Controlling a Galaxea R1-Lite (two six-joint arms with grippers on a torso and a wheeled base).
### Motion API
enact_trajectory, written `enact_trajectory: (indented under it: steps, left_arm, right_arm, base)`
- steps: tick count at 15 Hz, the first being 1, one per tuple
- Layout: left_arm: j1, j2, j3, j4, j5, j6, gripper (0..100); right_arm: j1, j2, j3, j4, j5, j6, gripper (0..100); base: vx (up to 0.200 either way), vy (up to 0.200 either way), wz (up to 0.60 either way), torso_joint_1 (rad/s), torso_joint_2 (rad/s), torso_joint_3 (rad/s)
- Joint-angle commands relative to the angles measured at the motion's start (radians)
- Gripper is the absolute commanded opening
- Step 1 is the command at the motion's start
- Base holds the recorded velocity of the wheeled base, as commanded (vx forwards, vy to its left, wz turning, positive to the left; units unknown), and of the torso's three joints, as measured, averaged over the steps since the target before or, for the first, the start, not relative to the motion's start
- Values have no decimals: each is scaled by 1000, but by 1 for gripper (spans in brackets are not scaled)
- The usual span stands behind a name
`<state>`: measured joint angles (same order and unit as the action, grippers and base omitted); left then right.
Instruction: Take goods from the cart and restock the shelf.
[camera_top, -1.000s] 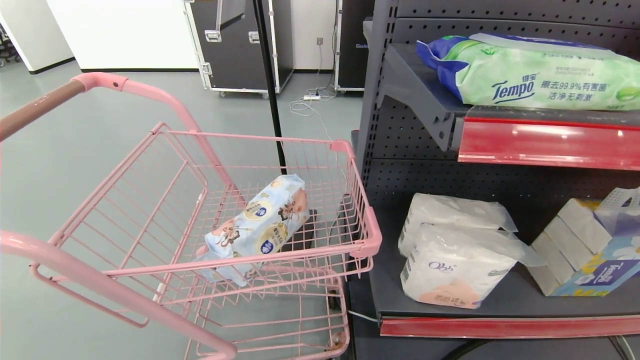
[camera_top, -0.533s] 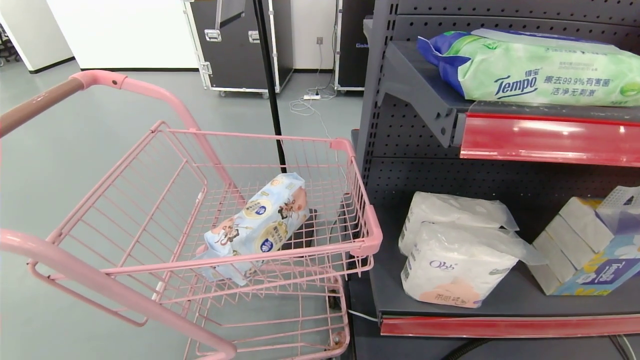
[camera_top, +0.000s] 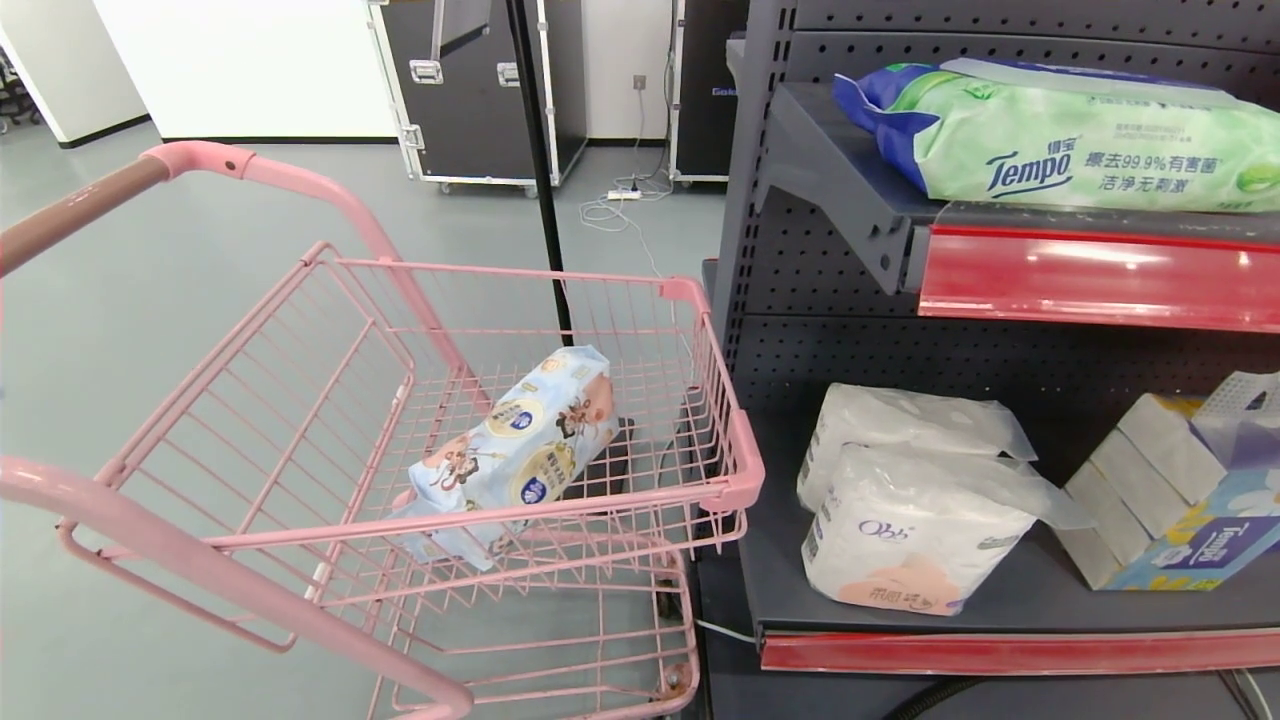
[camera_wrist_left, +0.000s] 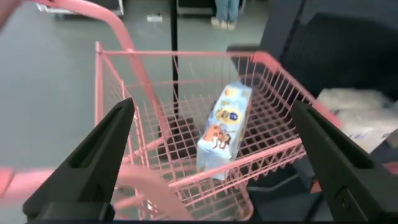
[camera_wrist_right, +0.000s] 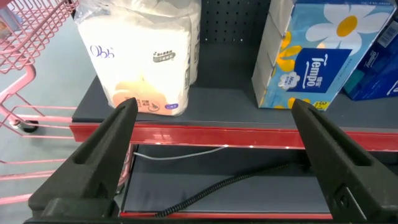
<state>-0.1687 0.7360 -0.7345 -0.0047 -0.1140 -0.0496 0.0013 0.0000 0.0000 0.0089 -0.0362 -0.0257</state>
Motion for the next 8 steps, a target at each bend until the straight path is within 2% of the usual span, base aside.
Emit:
enact_trajectory:
  steps: [1,2,4,8]
  left_arm:
    - [-17,551,-177,2,-44,178,100]
    - [-44,626,-195,3,-49,194,100]
    - [-91,764,-244,15,-52,194,100]
    - [-127,916,-269,20,-50,197,100]
  right_arm:
    - [0,2,0,0,-1,1,100]
    - [0,2,0,0,-1,3,100]
    - [0,2,0,0,-1,0,100]
    - [0,2,0,0,-1,3,100]
  base:
    - [0,0,0,0,0,0]
    - [0,0,0,0,0,0]
    - [0,0,0,0,0,0]
    - [0,0,0,0,0,0]
